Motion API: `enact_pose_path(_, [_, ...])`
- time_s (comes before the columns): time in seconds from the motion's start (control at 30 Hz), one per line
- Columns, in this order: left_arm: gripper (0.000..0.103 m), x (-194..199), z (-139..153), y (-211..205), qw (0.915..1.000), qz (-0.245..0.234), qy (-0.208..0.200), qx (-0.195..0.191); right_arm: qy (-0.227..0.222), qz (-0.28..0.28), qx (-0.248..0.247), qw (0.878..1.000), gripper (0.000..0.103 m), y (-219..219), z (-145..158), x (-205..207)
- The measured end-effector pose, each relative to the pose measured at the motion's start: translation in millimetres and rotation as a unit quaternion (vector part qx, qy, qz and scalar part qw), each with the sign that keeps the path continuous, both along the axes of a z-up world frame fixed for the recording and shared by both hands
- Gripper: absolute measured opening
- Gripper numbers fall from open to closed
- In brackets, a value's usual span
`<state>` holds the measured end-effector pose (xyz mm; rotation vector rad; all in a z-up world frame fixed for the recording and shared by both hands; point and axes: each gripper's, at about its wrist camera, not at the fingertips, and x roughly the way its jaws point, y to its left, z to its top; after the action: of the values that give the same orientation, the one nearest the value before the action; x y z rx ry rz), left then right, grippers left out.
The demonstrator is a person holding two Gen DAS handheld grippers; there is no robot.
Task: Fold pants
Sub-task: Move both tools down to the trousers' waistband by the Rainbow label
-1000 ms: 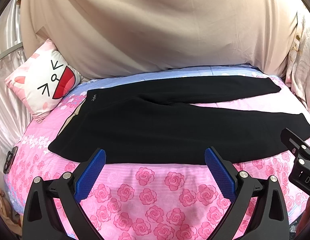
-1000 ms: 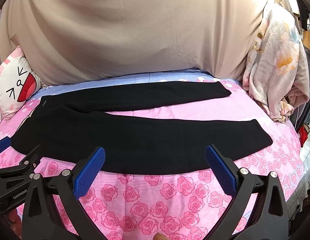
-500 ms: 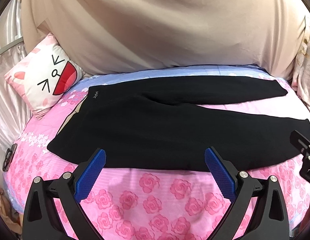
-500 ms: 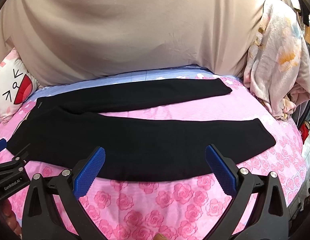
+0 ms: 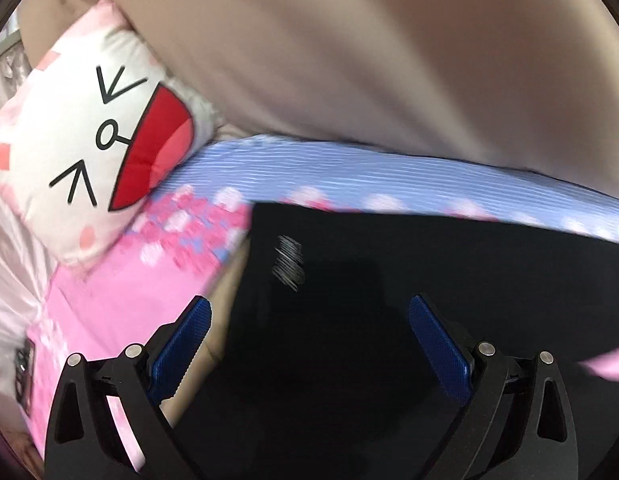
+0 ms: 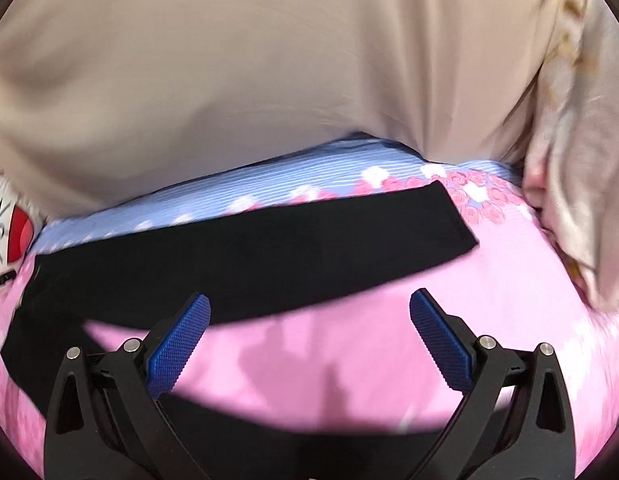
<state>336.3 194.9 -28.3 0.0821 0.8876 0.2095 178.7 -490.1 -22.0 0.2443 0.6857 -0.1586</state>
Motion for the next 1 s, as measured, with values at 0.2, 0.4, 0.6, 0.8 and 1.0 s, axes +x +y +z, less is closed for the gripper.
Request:
enact_pose_path(0.2, [0.098, 67.9, -35.0, 42.5, 0.9992, 0.031, 0.025, 0.01, 0.063, -0.016, 0.002, 0.998, 0.098, -79.5, -25.1, 73.8])
enact_pose_path(0.4, [0.098, 90.0, -58.5, 55.3, 0.9977, 0.053, 0.043, -0.007, 0.088, 0.001, -0.035, 0.995, 0.098, -97.4, -38.6, 114.8])
enact_pose_path(0.6, [0.098, 99.7, -66.7, 60.1, 0.997, 0.051, 0.048, -0.032, 0.118, -0.007, -0.047, 0.992, 0.098, -103.5, -53.4, 140.1])
enact_pose_path(0.8, [0.098, 99.8, -71.6, 63.7, 0.9972, 0.028, 0.048, -0.051, 0.14, -0.008, -0.032, 0.99, 0.098, -106.9, -68.0, 149.3])
enact_pose_path(1.0, [0.098, 106.5, -71.8, 56.5, 0.9987, 0.0, 0.043, -0.029, 0.131, -0.004, -0.01, 0.991, 0.098, -119.9, -70.6, 156.0])
